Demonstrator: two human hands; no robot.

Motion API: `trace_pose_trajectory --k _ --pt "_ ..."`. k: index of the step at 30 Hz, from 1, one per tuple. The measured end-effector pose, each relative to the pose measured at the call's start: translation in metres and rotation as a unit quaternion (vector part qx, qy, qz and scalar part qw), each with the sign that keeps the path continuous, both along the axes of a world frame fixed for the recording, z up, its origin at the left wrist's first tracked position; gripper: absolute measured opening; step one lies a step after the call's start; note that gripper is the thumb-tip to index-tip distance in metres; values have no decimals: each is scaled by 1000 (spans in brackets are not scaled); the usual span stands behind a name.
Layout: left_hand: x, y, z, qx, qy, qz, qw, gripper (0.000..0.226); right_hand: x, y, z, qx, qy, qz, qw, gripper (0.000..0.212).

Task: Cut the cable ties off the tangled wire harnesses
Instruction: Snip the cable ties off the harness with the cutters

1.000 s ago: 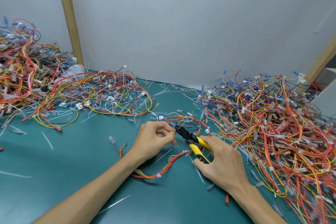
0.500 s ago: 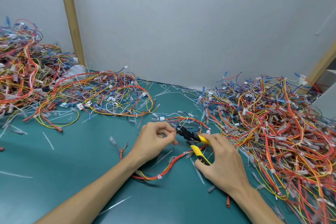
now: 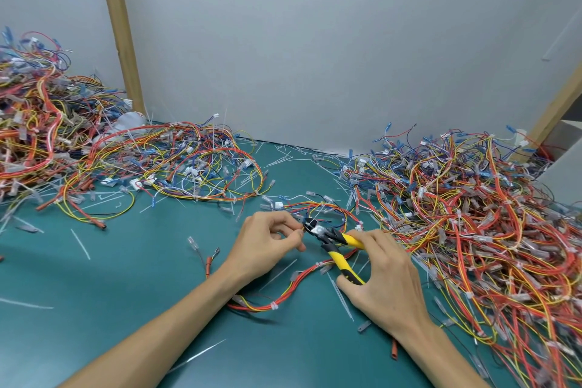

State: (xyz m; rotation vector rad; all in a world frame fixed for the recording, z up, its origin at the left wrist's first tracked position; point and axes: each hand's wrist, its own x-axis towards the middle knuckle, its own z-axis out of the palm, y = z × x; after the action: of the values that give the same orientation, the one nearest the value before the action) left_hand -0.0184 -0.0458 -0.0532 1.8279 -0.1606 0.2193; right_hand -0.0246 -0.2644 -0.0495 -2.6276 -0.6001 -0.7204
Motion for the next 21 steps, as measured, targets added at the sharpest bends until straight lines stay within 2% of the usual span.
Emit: trace_pose_trajectory --k 9,21 --pt "0 0 0 0 -1 -1 1000 10 1 -2 -2 -7 -19 4 1000 56" --pt "-1 0 1 10 3 -1 1000 10 -3 0 2 -21 11 -15 1000 47"
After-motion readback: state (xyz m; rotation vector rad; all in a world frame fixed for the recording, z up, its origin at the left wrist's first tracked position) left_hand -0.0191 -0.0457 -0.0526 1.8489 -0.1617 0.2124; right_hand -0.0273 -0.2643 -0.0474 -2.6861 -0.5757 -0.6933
